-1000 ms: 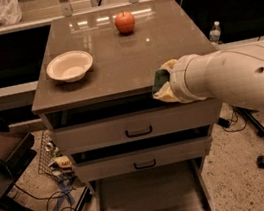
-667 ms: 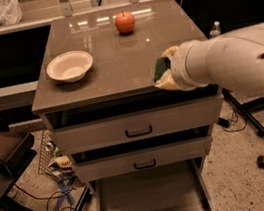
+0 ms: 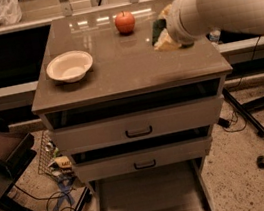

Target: Pick sponge from bottom drawer and place on counter

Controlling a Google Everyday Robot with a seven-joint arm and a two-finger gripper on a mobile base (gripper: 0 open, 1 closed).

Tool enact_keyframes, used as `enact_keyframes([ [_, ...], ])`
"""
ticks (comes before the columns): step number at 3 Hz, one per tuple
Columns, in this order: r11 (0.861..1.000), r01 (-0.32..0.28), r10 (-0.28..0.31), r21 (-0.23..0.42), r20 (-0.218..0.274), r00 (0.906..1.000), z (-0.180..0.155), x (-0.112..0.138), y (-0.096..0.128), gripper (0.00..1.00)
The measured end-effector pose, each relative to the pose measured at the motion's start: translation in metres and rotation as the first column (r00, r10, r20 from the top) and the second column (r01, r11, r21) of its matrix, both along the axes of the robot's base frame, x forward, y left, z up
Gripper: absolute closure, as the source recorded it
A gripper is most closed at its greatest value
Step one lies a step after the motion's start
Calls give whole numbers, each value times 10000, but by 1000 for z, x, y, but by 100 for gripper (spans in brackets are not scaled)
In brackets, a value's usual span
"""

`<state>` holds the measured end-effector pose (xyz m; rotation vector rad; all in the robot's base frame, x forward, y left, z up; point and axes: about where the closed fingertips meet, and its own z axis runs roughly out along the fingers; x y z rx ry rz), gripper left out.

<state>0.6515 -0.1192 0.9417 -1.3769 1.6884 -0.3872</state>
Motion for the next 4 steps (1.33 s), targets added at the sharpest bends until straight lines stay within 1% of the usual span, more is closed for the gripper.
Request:
enact_keyframes([
  [1, 9977, -667, 664, -70, -421, 9969, 2, 39, 5, 100],
  [2, 9885, -1499, 1476, -185, -926, 9847, -5, 79, 24, 100],
  [3, 9794, -2015, 1984, -109, -1291, 9716, -6, 112, 40, 100],
  [4, 9803, -1961, 1974, 227, -1274, 9720, 5, 137, 36, 100],
])
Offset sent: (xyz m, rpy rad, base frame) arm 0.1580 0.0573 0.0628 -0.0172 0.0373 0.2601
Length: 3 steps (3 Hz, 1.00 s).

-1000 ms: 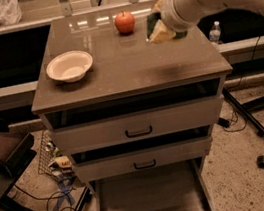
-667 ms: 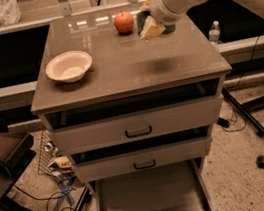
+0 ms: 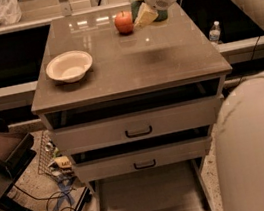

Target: Pick sponge from bottom drawer and place on counter

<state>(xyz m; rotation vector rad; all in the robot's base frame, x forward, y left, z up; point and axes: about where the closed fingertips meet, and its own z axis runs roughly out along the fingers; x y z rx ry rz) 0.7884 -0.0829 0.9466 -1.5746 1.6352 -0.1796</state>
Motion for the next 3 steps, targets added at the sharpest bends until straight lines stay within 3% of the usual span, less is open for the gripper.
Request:
enact_keyframes([
  [1, 9964, 481, -468, 701, -200, 9987, -2, 7, -23, 100],
  [2, 9813, 1132, -985, 1554, -997, 9901, -35, -3, -68, 100],
  [3, 9753, 1307, -1103, 1778, -1201, 9866, -43, -6, -80, 88],
])
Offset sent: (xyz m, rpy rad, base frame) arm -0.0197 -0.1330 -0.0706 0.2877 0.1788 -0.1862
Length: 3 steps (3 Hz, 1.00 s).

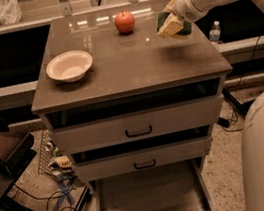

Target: Pick sponge from bottom drawer and place on counter

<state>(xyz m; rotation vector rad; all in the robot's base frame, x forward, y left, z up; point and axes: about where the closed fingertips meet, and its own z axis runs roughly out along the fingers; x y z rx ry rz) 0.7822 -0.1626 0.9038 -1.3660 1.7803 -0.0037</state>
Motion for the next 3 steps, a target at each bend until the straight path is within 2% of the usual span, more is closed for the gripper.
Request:
enact_keyframes([
  [2, 10000, -59, 59, 12, -78, 10000, -5, 1, 4, 40],
  [3, 9999, -104, 104, 18, -126, 9999, -9, 2, 8, 10],
])
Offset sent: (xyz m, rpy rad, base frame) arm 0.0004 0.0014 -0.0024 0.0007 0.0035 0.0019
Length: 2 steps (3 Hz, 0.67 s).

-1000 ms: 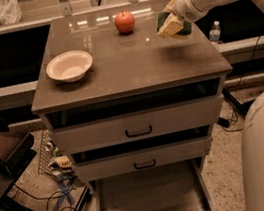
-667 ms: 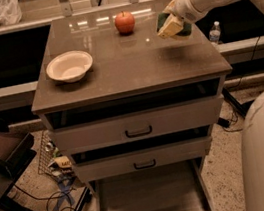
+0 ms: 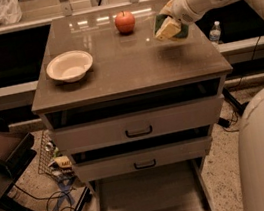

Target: Pick sponge from bottom drawer and place on counter

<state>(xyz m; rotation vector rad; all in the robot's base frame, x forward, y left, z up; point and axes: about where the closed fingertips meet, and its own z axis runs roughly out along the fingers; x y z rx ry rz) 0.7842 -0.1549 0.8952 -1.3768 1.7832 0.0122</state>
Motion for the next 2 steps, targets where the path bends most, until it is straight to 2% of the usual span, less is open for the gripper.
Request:
enact_keyframes([
  [1, 10000, -24, 24, 3, -28, 10000, -2, 0, 2, 0],
  [2, 10000, -25, 25, 3, -30, 10000, -2, 0, 2, 0],
])
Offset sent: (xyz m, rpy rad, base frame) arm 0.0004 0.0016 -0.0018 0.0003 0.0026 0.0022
